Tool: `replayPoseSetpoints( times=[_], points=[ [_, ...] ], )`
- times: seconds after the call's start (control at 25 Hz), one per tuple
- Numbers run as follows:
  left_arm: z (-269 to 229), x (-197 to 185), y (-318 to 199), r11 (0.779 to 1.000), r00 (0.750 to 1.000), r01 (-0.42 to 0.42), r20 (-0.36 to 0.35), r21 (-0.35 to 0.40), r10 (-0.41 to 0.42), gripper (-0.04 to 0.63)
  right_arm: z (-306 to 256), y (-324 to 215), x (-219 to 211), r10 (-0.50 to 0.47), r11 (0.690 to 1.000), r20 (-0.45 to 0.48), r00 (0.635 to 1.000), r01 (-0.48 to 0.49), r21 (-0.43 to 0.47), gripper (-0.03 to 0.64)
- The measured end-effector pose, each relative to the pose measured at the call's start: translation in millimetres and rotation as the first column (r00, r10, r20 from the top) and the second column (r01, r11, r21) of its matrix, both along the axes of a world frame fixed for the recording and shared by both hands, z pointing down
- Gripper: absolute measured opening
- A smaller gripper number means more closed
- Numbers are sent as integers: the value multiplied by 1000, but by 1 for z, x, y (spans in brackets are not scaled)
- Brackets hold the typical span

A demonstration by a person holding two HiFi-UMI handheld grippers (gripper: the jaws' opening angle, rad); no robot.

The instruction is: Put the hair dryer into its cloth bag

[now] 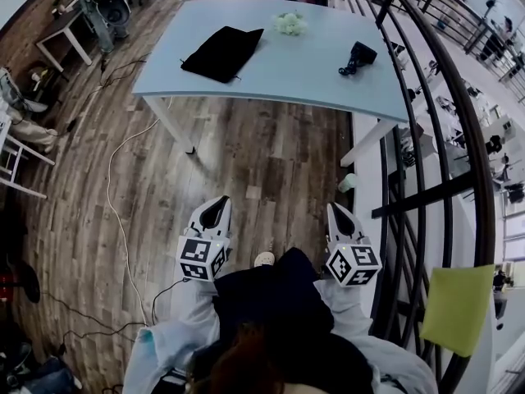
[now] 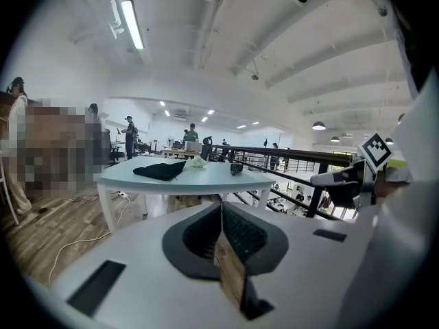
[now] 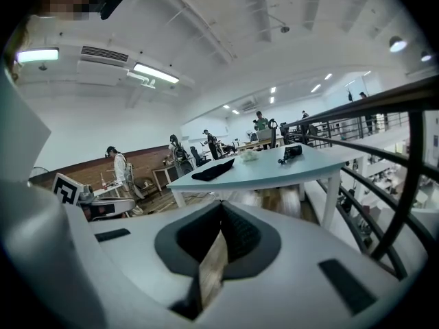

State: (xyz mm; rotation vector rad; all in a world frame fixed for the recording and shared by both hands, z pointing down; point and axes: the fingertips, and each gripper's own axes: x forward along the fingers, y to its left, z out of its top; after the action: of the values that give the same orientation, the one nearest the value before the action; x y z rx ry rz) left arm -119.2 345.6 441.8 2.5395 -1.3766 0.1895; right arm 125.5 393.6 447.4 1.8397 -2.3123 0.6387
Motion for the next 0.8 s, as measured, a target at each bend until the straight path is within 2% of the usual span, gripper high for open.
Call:
replayPoseSetpoints(
  times=[0.32,0.52,0.8],
  points=[
    [6,-3,-4,1000,1000,19,-3,-20,-19,17,7,-12,6,12,999,38,999,-11,-31,6],
    [6,-7,-23,999,999,51,-12,-15,-51,17,8,-37,3,-14,1000,48,999,15,-21,6],
    [-2,1,-52,999,999,54,4,3,-54,17,7,-78,8,-37,999,57,998,37,-14,6]
  ],
)
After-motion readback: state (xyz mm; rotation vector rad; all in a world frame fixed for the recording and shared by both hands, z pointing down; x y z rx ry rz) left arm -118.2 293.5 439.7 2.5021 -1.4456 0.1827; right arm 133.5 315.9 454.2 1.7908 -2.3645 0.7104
